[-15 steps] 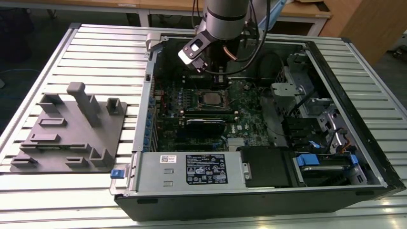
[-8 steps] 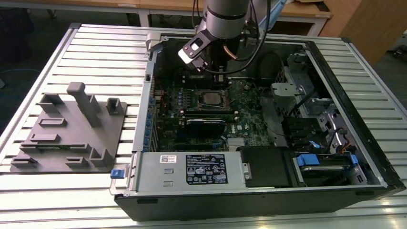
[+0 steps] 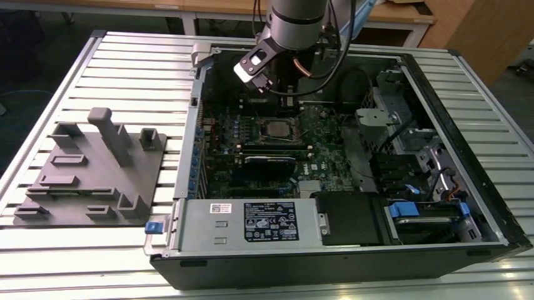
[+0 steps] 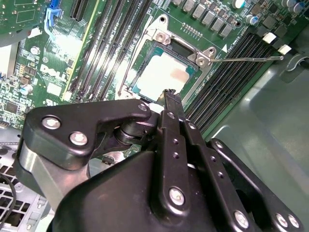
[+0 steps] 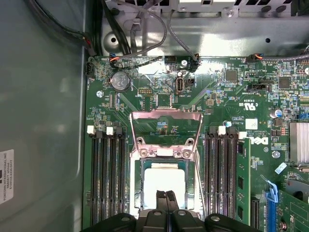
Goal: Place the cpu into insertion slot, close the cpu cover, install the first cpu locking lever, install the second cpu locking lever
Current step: 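Close the cpu cover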
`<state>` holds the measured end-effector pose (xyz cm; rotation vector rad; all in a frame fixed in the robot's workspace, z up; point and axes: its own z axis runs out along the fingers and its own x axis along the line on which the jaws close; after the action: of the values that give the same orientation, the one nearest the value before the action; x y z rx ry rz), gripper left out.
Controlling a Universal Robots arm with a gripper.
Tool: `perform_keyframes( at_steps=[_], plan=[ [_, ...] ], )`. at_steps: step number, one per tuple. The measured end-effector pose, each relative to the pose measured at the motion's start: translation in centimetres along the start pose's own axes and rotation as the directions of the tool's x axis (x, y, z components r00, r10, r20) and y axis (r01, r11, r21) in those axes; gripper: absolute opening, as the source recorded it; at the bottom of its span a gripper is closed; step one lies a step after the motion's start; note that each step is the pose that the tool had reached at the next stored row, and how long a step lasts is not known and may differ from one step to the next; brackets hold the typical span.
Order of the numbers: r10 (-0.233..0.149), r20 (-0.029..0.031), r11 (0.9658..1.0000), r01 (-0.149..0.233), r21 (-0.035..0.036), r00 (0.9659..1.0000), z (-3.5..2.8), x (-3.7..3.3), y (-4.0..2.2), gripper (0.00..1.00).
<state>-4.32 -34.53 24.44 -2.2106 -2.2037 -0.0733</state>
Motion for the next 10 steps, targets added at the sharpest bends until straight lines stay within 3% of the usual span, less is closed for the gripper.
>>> perform_keyframes(
  at_steps=[10],
  plan=[
    [0.000, 0.0001, 1.0000, 0.000, 0.0046, 1.0000, 0.00, 0.00, 0.15, 0.11]
  ],
)
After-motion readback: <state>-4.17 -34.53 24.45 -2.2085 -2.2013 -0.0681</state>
